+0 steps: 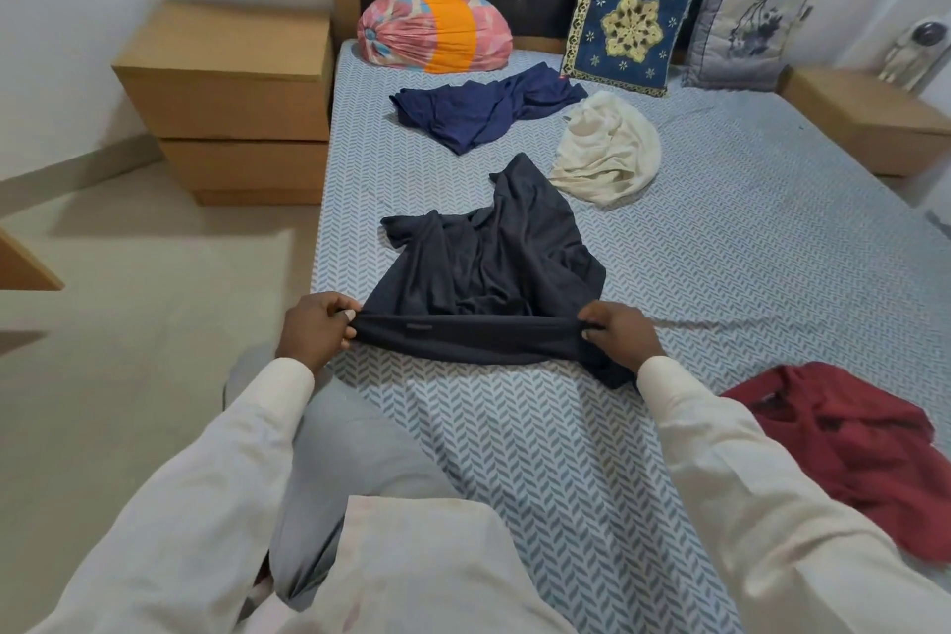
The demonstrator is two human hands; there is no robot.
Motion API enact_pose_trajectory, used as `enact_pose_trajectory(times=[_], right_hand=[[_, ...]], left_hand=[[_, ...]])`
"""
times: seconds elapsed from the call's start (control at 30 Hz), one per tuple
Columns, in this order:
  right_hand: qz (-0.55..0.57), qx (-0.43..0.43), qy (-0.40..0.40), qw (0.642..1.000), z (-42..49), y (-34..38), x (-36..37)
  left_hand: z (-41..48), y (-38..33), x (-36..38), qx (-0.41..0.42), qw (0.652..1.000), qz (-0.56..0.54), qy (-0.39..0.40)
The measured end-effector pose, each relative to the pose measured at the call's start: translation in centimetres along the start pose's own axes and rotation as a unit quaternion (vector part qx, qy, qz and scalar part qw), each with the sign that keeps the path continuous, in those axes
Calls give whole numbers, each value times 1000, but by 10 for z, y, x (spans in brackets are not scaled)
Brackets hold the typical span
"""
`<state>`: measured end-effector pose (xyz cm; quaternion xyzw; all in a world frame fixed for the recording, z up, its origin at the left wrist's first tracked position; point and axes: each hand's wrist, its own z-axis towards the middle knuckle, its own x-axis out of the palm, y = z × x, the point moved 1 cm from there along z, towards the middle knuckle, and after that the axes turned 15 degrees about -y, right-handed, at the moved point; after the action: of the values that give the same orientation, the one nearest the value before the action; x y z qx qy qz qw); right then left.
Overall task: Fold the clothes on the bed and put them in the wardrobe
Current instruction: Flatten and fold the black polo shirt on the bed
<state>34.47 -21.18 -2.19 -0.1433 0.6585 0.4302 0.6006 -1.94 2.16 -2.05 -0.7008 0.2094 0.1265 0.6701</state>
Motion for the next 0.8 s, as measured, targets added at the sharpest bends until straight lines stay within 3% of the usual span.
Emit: enact_pose_trajectory(times=[0.13,0.33,0.47,0.63,0.73,0.8], right_hand=[[-37,-34,28,998,3,-4,14],[-24,-57,-65,996,3,-5,11],[-4,-41,-116,992,7,6,-5],[21,-17,6,1000,9,23,-8],[-50,-17,170,984,14,39,-15],[-111,8,282,953,15,46,-17]], left_hand=[[2,2,-2,4,1000,-8,8],[2,-1,-4,5,1000,0,20],[5,-5,-7,91,987,128,22],[18,-16,-9,132,943,304,42],[22,-32,-11,162,890,425,21],[26,-36,-6,135,874,466,31]])
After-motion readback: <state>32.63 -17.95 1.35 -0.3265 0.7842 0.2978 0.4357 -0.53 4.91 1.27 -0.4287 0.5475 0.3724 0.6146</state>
